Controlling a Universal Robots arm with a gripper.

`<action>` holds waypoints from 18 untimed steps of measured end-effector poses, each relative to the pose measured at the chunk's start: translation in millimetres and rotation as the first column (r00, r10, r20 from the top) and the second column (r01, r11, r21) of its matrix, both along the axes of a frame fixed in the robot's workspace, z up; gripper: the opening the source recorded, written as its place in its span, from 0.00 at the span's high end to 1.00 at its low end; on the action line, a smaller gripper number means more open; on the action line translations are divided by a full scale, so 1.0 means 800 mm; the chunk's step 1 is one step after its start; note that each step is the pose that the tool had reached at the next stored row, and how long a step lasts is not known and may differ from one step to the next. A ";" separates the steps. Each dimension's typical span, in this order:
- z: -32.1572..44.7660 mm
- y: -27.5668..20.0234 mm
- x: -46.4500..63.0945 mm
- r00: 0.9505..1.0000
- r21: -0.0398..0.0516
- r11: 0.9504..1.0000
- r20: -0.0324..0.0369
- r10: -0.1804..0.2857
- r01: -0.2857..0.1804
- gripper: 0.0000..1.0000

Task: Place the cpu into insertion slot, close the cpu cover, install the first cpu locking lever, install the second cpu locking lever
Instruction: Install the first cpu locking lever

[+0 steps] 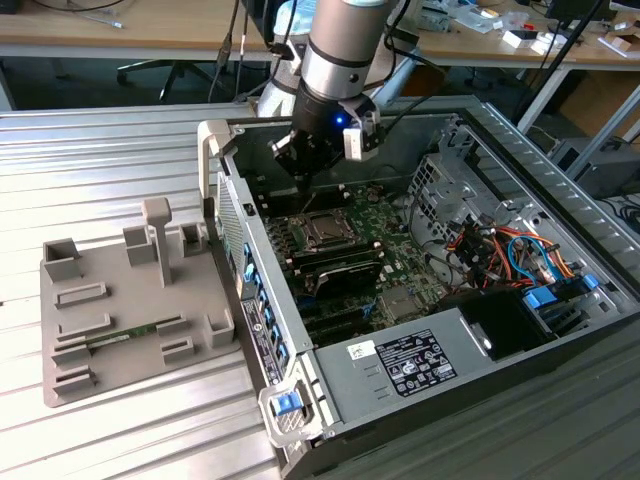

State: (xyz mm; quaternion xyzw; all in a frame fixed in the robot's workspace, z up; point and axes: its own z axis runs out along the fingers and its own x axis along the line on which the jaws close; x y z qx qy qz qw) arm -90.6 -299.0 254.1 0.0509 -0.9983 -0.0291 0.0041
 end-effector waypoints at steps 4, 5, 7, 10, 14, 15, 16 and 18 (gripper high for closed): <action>-0.0103 -0.0002 0.001 1.000 0.000 1.000 0.000 0.000 0.000 0.90; -0.0133 -0.0002 0.002 1.000 0.000 1.000 0.000 0.000 0.000 0.90; -0.0199 -0.0001 0.002 1.000 0.000 1.000 0.000 0.000 0.000 0.90; -0.0264 -0.0002 0.004 1.000 -0.012 1.000 0.000 0.000 0.000 0.90; -0.0374 -0.0001 0.011 1.000 -0.017 1.000 0.000 0.000 0.000 0.90; -0.0392 -0.0001 0.013 1.000 -0.017 1.000 -0.001 0.001 -0.001 0.90; -0.0409 -0.0001 0.014 1.000 -0.017 1.000 0.000 0.001 -0.001 0.90; -0.0440 -0.0001 0.018 1.000 -0.018 1.000 -0.001 0.001 -0.001 0.90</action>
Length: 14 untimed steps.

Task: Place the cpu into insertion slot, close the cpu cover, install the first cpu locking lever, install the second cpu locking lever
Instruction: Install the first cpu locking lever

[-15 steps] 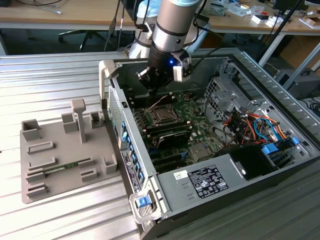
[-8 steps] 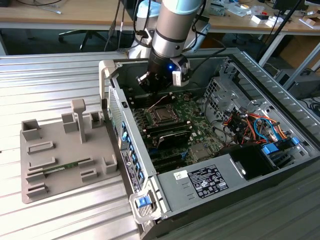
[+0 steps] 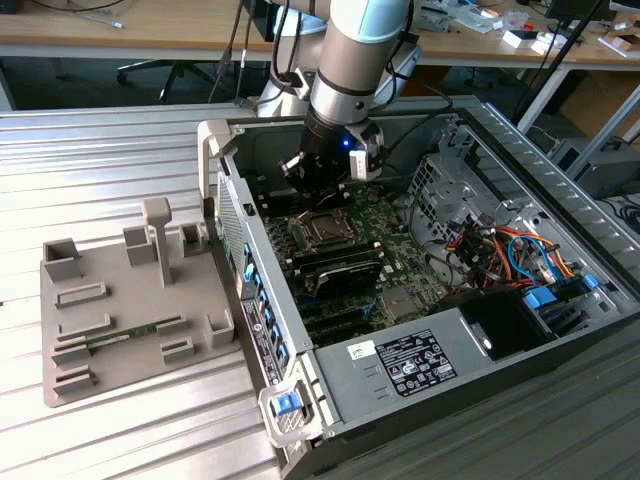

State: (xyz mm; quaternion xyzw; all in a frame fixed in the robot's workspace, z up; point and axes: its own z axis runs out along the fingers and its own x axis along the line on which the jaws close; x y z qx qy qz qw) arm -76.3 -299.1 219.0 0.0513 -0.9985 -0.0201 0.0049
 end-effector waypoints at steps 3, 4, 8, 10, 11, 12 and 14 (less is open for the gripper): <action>-0.0055 0.0000 0.009 1.000 -0.002 1.000 -0.001 0.000 0.000 0.90; -0.0065 0.0000 0.011 1.000 -0.002 1.000 -0.001 0.000 0.000 0.90; -0.0115 0.0000 0.017 1.000 -0.002 1.000 -0.001 0.001 -0.001 0.90; -0.0139 0.0000 0.020 1.000 -0.003 1.000 -0.001 0.001 -0.001 0.90; -0.0146 0.0000 0.021 1.000 -0.003 1.000 -0.001 0.001 -0.001 0.90; -0.0155 0.0000 0.023 1.000 -0.003 1.000 -0.001 0.001 -0.001 0.90; -0.0164 0.0000 0.026 1.000 -0.003 1.000 -0.001 0.001 -0.001 0.90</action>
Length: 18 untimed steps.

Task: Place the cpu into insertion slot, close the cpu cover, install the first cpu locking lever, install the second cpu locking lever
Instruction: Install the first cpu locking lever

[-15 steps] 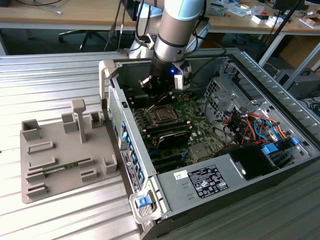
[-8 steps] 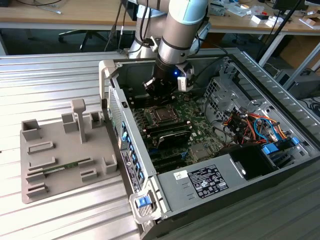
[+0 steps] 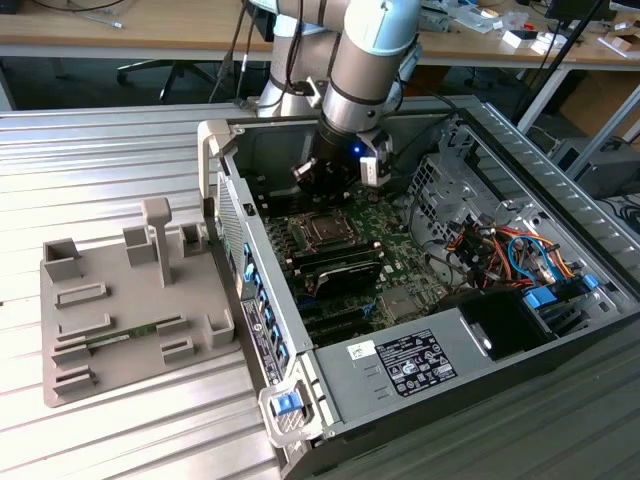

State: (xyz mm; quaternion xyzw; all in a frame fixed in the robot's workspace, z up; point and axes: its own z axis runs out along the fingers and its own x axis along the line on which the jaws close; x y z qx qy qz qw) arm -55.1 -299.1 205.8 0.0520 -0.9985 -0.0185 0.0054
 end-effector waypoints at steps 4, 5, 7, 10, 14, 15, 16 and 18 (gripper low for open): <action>-0.0015 -0.0001 0.011 1.000 0.000 1.000 0.000 0.002 -0.002 0.90; -0.0016 -0.0001 0.012 1.000 0.000 1.000 0.000 0.002 -0.002 0.90; -0.0018 -0.0005 0.013 1.000 0.000 1.000 0.000 0.002 -0.002 0.90; -0.0023 -0.0018 0.014 1.000 0.000 1.000 0.000 0.002 -0.002 0.90; -0.0053 -0.0017 0.017 1.000 0.000 1.000 0.000 0.002 -0.002 0.90; -0.0056 -0.0015 0.019 1.000 0.000 1.000 0.000 0.002 -0.002 0.90; -0.0056 -0.0013 0.020 1.000 0.000 1.000 0.000 0.002 -0.002 0.90; -0.0056 0.0002 0.020 1.000 0.000 1.000 0.000 0.003 -0.003 0.90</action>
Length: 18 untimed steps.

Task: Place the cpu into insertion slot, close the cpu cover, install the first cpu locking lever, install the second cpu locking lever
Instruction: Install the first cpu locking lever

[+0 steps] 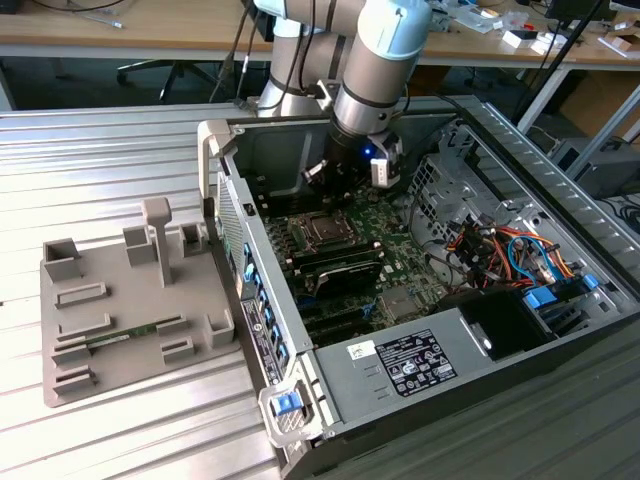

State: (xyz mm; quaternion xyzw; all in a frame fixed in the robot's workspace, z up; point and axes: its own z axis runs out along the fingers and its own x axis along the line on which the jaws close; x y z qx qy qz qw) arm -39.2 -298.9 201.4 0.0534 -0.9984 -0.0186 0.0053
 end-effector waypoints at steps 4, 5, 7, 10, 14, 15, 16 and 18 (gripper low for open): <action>0.0005 0.0024 0.000 1.000 0.003 1.000 0.000 0.000 0.000 0.90; 0.0030 0.0027 0.000 1.000 0.004 1.000 0.001 0.000 0.000 0.90; 0.0098 0.0023 0.000 1.000 0.003 1.000 0.000 0.000 0.000 0.90; 0.0102 -0.0055 0.003 1.000 0.002 1.000 -0.003 0.000 0.000 0.90; 0.0093 -0.0301 0.007 1.000 0.003 1.000 -0.008 0.000 0.000 0.90; 0.0090 -0.0393 0.007 1.000 0.002 1.000 -0.009 0.000 0.000 0.90; 0.0088 -0.0438 0.008 1.000 0.002 1.000 -0.010 0.000 0.000 0.90; 0.0086 -0.0531 0.009 1.000 0.002 1.000 -0.011 0.000 0.000 0.90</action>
